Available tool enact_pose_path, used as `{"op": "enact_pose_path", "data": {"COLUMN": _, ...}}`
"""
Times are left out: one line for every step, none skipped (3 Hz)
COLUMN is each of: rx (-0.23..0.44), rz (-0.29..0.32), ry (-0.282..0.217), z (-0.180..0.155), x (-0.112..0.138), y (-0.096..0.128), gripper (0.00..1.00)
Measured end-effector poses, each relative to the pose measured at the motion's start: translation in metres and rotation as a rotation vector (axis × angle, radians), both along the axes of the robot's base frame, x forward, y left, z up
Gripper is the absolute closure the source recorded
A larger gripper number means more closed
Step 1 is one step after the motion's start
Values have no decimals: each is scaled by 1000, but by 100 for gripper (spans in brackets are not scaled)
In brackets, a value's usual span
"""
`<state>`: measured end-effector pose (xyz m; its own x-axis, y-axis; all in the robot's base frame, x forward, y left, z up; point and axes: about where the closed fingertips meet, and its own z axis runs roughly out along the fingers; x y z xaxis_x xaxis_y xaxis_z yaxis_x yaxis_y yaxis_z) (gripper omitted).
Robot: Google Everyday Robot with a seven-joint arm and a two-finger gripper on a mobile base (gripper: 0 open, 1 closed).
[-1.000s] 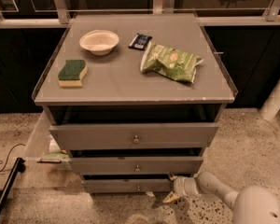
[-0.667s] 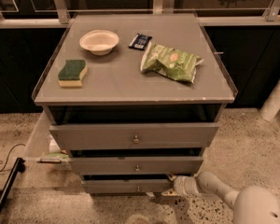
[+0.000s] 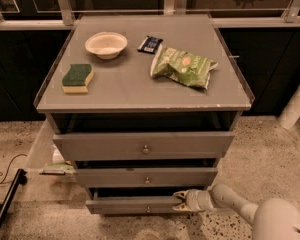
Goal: Open bottom drawer
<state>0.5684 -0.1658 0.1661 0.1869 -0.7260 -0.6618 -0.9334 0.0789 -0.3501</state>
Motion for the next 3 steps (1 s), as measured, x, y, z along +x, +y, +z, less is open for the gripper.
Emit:
{"op": "enact_pose_path", "data": {"rx": 0, "rz": -6, "ry": 5, "z": 6, "x": -20, "y": -6, "gripper": 100}}
{"op": "enact_pose_path", "data": {"rx": 0, "rz": -6, "ry": 5, "z": 6, "x": -20, "y": -6, "gripper": 100}}
{"op": "enact_pose_path", "data": {"rx": 7, "rz": -17, "ry": 21, "z": 7, "x": -34, "y": -6, "gripper": 100}}
